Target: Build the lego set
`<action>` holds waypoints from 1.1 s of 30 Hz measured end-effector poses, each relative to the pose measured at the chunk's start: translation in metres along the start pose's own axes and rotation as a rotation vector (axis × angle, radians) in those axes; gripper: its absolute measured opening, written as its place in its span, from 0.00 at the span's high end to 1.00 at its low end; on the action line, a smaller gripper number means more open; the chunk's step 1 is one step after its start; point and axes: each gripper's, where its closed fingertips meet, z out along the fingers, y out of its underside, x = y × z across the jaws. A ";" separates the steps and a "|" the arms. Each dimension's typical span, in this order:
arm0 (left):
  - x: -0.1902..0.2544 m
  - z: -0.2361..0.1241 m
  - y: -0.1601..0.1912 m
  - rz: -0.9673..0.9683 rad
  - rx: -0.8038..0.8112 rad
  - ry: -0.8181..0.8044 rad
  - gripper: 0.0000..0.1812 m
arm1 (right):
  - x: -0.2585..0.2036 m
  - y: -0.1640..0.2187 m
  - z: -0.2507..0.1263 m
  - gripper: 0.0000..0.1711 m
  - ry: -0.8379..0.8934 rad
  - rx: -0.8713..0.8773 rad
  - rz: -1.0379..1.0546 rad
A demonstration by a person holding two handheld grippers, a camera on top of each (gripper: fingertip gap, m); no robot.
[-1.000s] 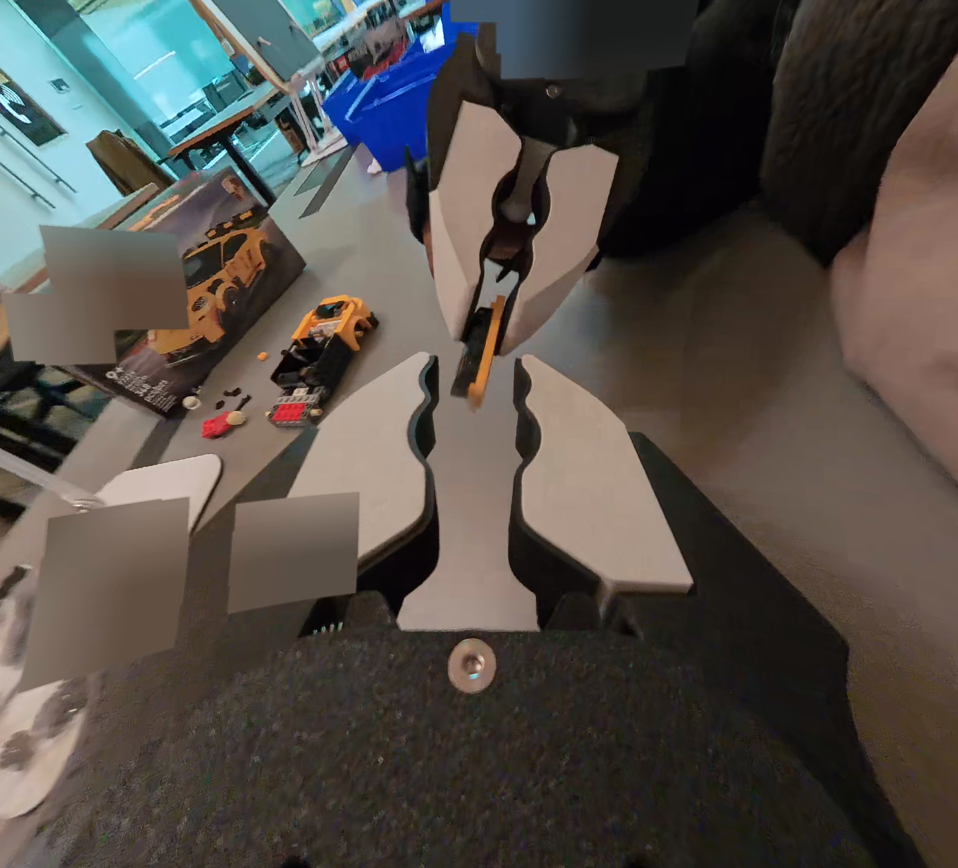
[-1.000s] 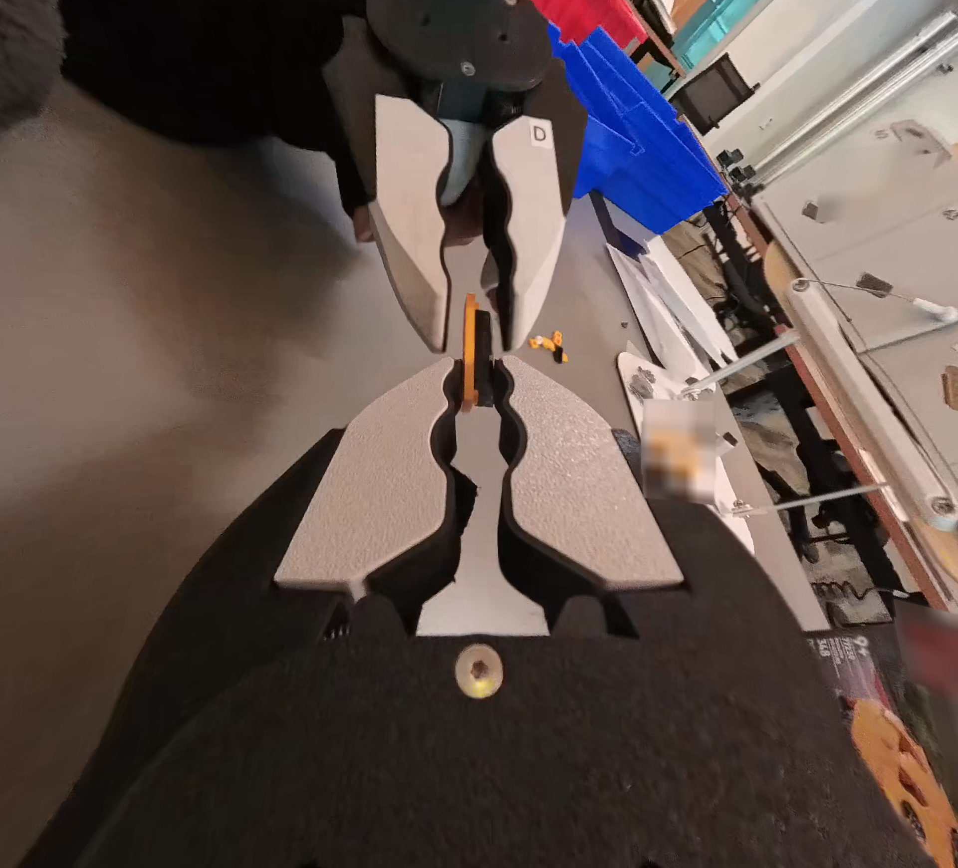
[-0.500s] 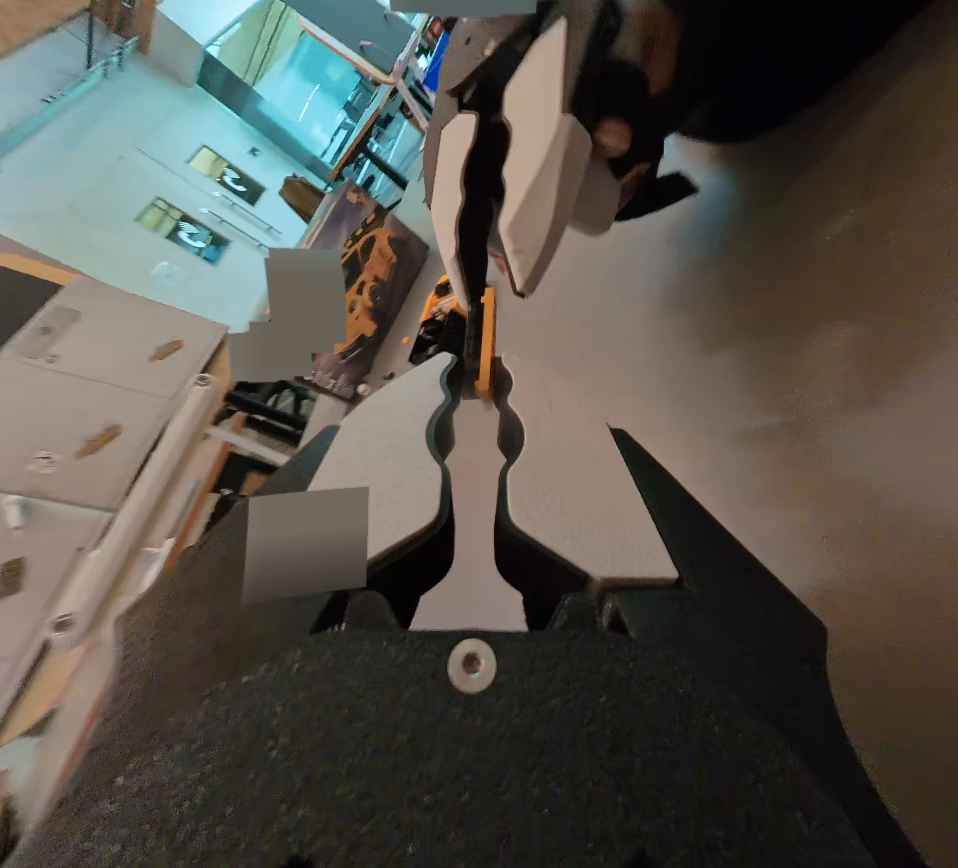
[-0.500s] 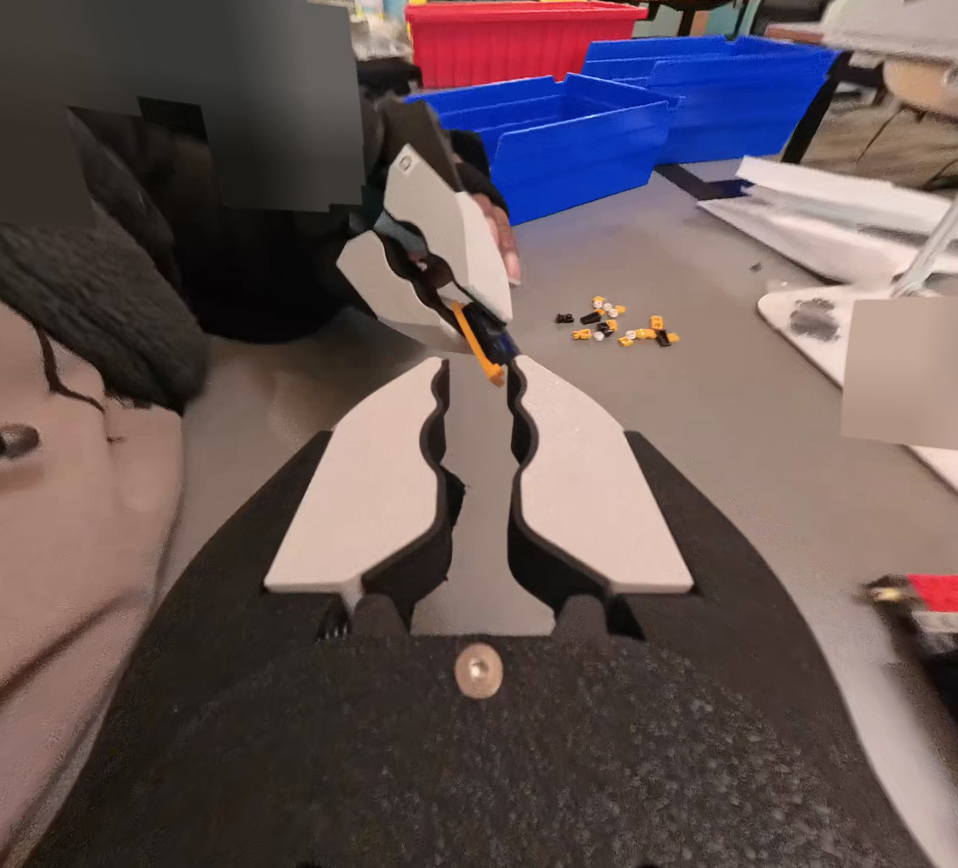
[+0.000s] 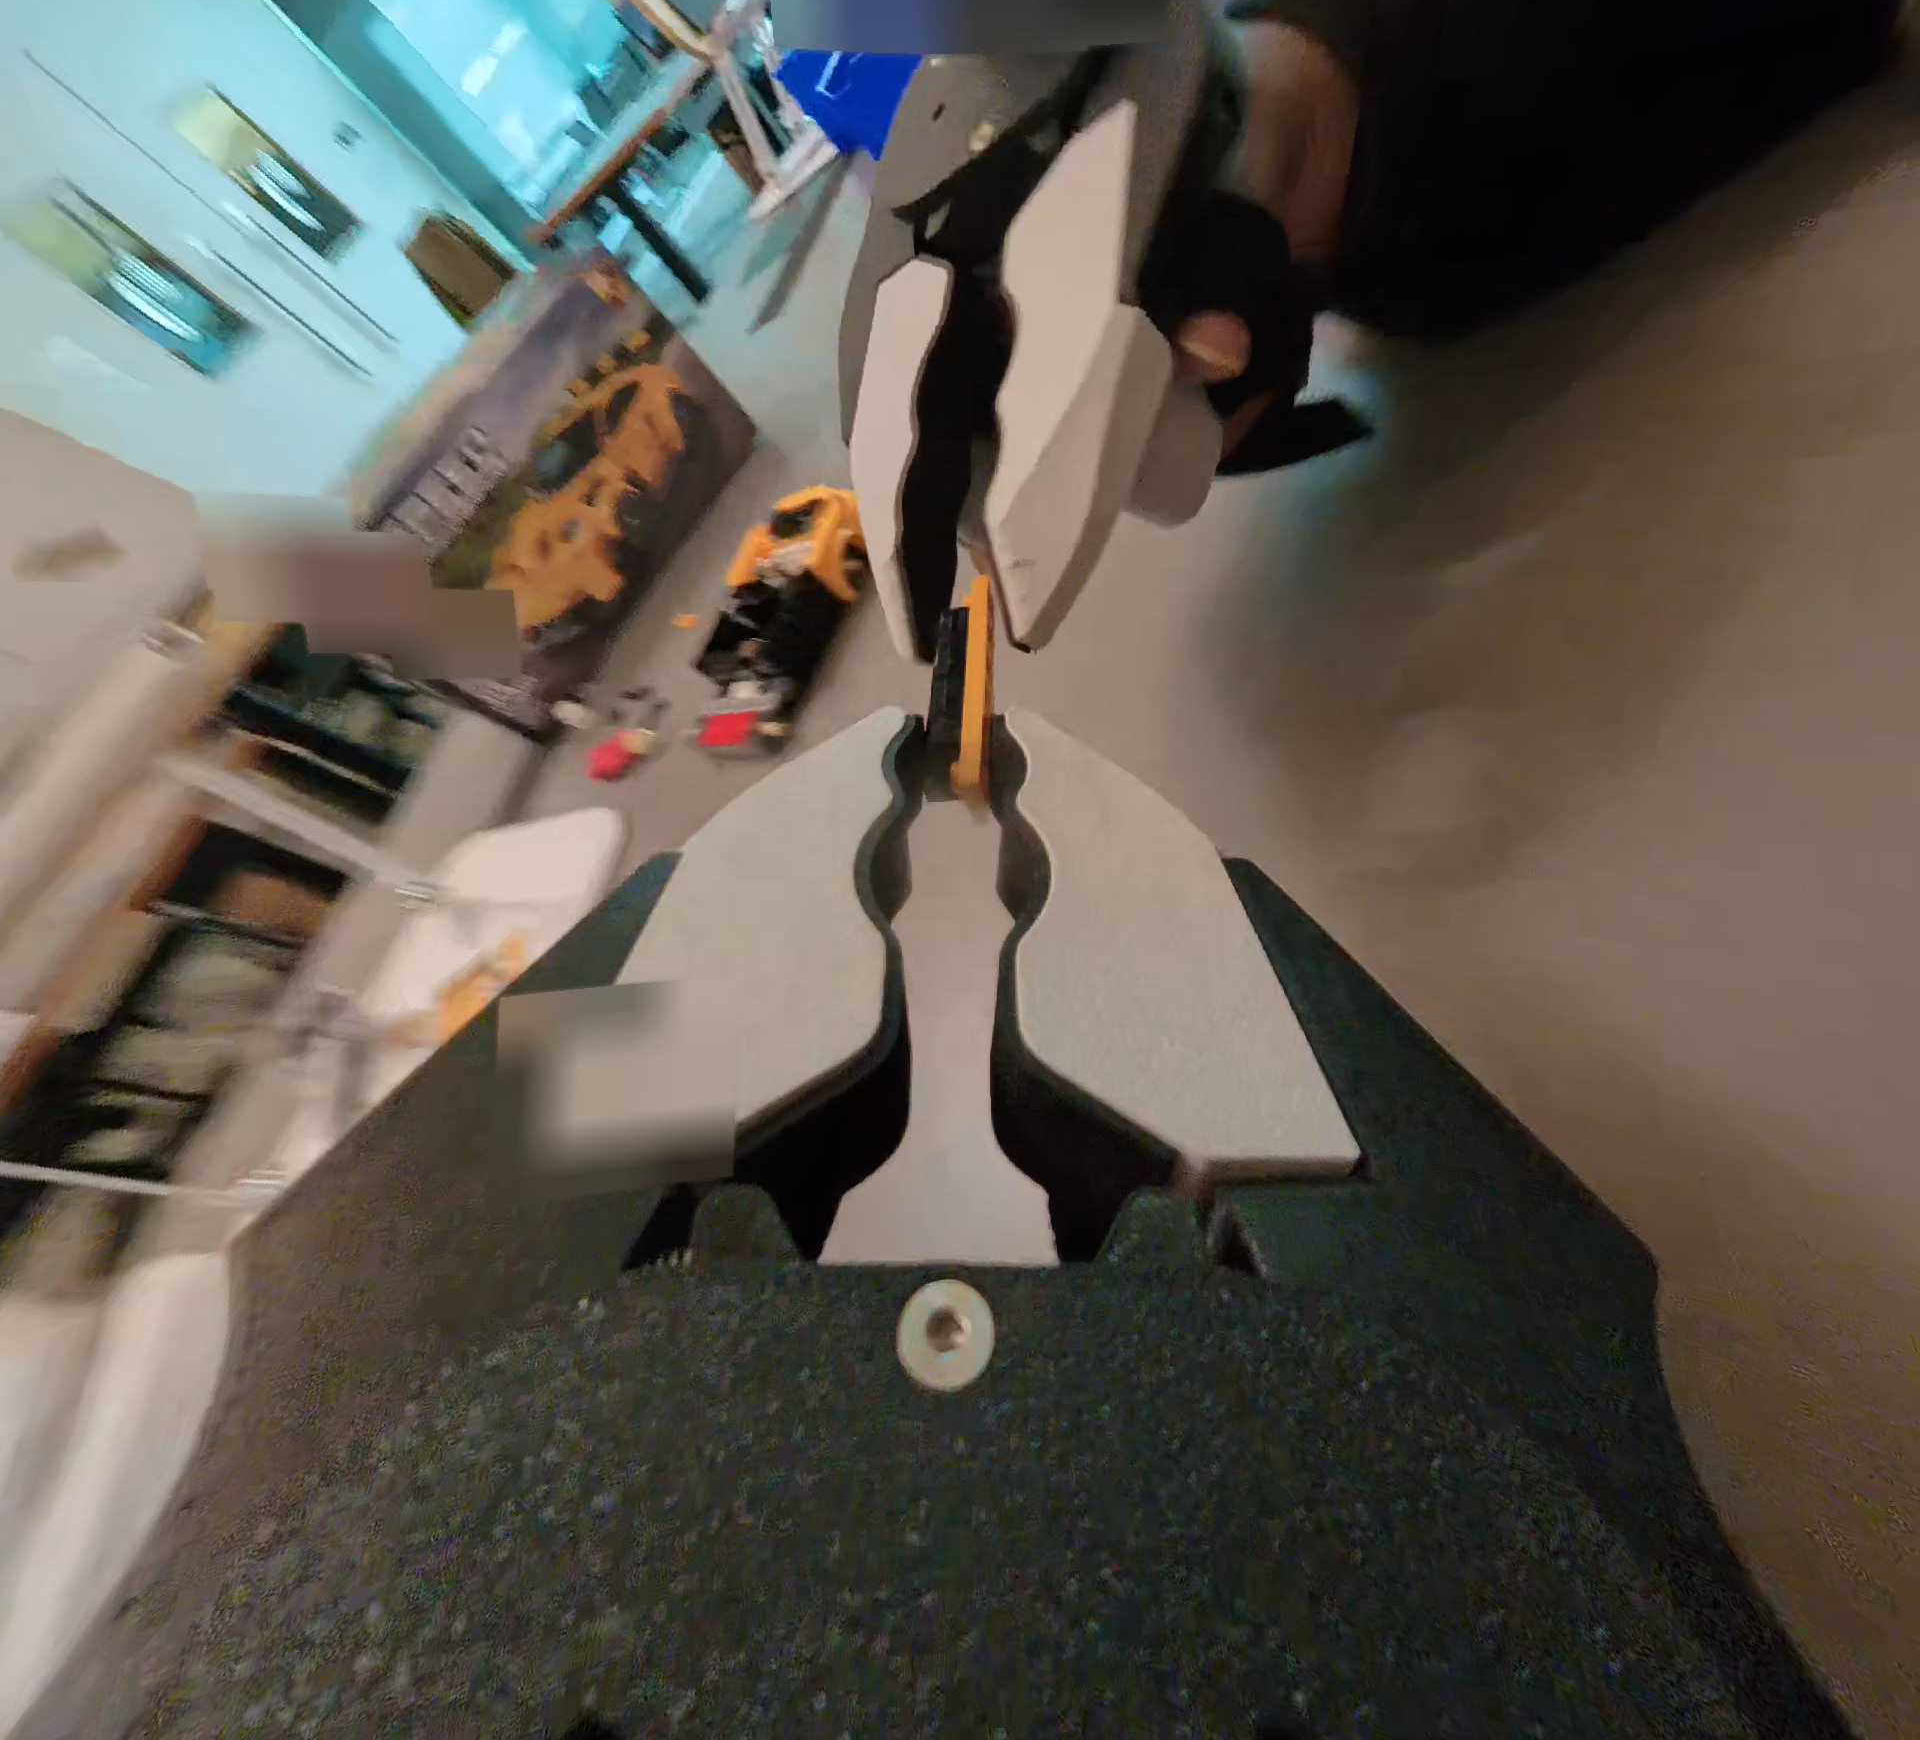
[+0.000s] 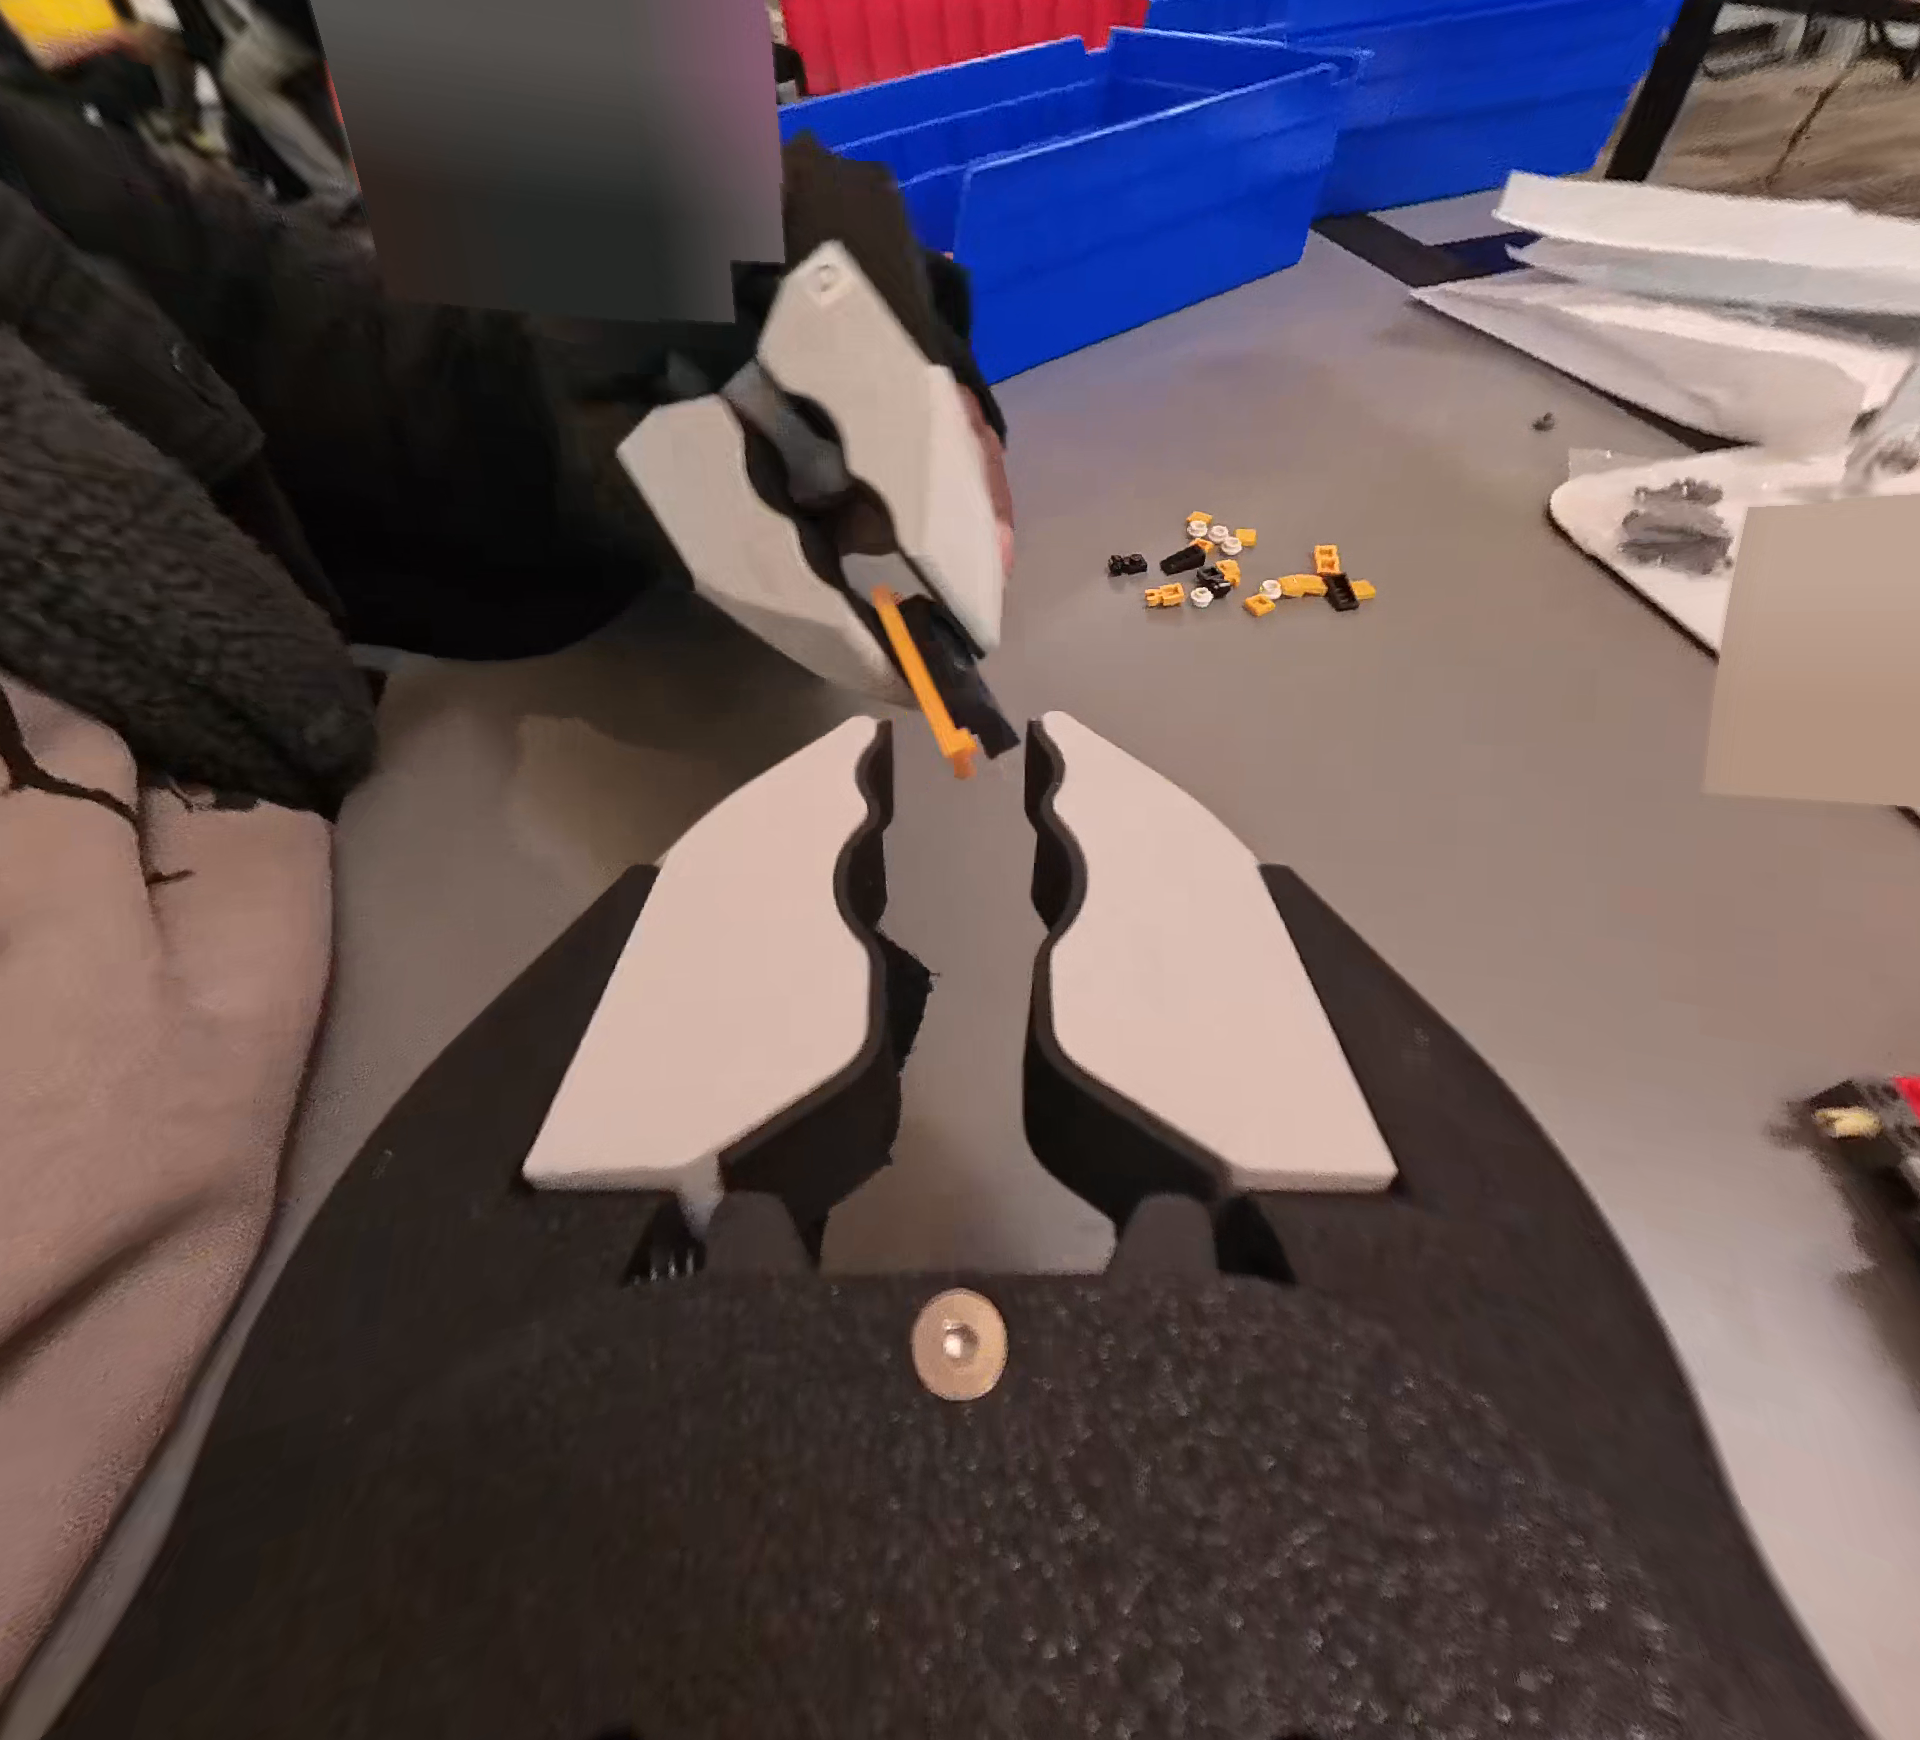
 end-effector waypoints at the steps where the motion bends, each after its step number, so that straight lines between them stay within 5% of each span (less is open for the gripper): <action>1: 0.002 0.000 -0.001 -0.105 0.021 0.047 0.94 | -0.002 0.001 0.001 0.85 -0.003 -0.004 -0.032; 5: 0.015 0.001 -0.008 -0.431 0.082 0.247 0.94 | -0.012 0.003 0.003 0.91 -0.050 -0.003 -0.082; 12: 0.019 0.003 -0.005 -0.643 0.110 0.352 0.94 | -0.012 0.008 0.003 0.93 -0.101 -0.050 0.061; 25: -0.011 0.021 0.017 -0.620 0.041 0.030 0.87 | 0.034 -0.011 -0.007 0.93 -0.109 0.262 0.758; 33: -0.033 0.024 0.001 -0.279 -0.007 -0.285 0.88 | 0.046 -0.020 -0.009 0.93 -0.133 0.482 1.004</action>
